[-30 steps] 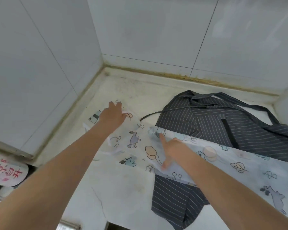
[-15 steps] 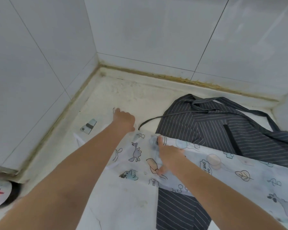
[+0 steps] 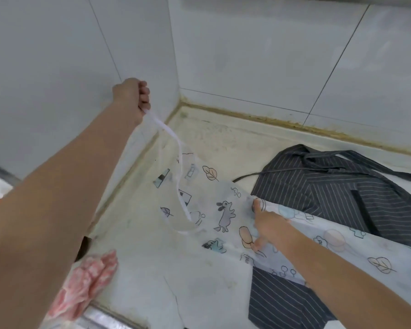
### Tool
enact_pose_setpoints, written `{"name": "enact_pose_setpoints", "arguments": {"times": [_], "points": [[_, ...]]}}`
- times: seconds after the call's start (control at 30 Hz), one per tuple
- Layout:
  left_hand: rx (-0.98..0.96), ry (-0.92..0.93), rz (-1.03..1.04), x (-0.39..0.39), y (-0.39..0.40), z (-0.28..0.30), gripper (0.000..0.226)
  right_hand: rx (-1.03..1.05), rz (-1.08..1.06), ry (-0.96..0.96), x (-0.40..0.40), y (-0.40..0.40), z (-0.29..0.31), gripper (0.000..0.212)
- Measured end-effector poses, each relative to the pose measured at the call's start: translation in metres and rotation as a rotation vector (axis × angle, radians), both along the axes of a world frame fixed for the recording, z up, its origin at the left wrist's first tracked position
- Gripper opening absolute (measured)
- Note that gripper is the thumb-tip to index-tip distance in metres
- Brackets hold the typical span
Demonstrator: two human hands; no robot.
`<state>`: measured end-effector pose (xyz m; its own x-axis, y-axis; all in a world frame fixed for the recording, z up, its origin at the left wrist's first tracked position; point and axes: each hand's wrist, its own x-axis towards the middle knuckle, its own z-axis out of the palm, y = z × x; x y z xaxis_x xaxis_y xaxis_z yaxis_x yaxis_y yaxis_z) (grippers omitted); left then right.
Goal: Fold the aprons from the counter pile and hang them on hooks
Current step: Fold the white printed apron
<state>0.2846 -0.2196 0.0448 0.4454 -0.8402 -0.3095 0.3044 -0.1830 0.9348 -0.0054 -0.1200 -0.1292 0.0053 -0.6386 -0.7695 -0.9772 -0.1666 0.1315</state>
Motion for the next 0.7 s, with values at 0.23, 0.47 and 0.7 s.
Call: {"name": "enact_pose_setpoints", "arguments": {"times": [0.23,0.47,0.7], "points": [[0.572,-0.938,-0.475,0.011,0.044,-0.008,0.016,0.023,0.042,0.009,0.004,0.001,0.002,0.128],[0.424,-1.417,-0.522,-0.057,0.070,-0.089,0.051,-0.073,0.189,0.028,-0.001,0.000,0.003,0.126],[0.592,-0.822,-0.575,-0.051,0.101,-0.151,0.055,-0.250,0.262,-0.221,0.025,0.001,0.017,0.058]]}}
